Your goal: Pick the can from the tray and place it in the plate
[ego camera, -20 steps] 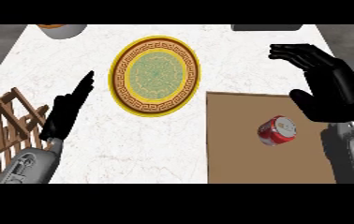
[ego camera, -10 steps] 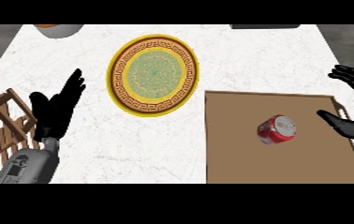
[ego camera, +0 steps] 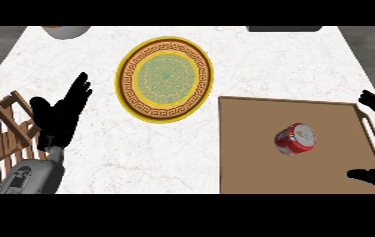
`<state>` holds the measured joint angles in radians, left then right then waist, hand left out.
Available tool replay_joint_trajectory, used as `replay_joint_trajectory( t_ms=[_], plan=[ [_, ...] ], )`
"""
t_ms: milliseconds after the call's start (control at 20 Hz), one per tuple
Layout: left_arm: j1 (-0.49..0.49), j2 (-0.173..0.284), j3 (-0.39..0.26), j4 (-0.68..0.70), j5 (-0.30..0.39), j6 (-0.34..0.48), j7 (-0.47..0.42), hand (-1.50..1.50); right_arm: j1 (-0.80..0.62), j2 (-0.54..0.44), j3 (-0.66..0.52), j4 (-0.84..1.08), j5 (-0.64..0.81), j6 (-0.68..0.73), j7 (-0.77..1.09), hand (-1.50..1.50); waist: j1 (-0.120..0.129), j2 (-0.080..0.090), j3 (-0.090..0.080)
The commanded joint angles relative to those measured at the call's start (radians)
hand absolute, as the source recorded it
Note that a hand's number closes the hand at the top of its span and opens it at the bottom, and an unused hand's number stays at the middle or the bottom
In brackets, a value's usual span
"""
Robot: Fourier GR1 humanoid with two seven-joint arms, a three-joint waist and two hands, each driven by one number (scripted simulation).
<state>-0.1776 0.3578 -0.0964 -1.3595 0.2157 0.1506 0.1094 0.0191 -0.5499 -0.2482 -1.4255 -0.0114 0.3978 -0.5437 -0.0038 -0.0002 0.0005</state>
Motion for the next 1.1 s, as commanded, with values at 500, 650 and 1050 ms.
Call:
replay_joint_trajectory(
  t_ms=[500,650,1050],
  plan=[
    [0.022,-0.033,0.028,-0.062,-0.039,-0.018,0.050,0.00,-0.023,-0.071,0.091,-0.204,0.159,0.094,0.328,-1.50,0.009,0.000,-0.001],
    [0.005,-0.041,0.029,-0.035,-0.057,-0.027,0.039,0.00,-0.009,-0.093,0.092,-0.237,0.240,0.083,0.332,-1.50,0.005,0.000,-0.001],
    [0.010,-0.059,0.043,-0.041,-0.094,-0.038,0.030,0.00,-0.052,-0.046,0.201,-0.229,0.424,0.088,0.415,-1.50,0.009,0.001,0.000]
  ],
)
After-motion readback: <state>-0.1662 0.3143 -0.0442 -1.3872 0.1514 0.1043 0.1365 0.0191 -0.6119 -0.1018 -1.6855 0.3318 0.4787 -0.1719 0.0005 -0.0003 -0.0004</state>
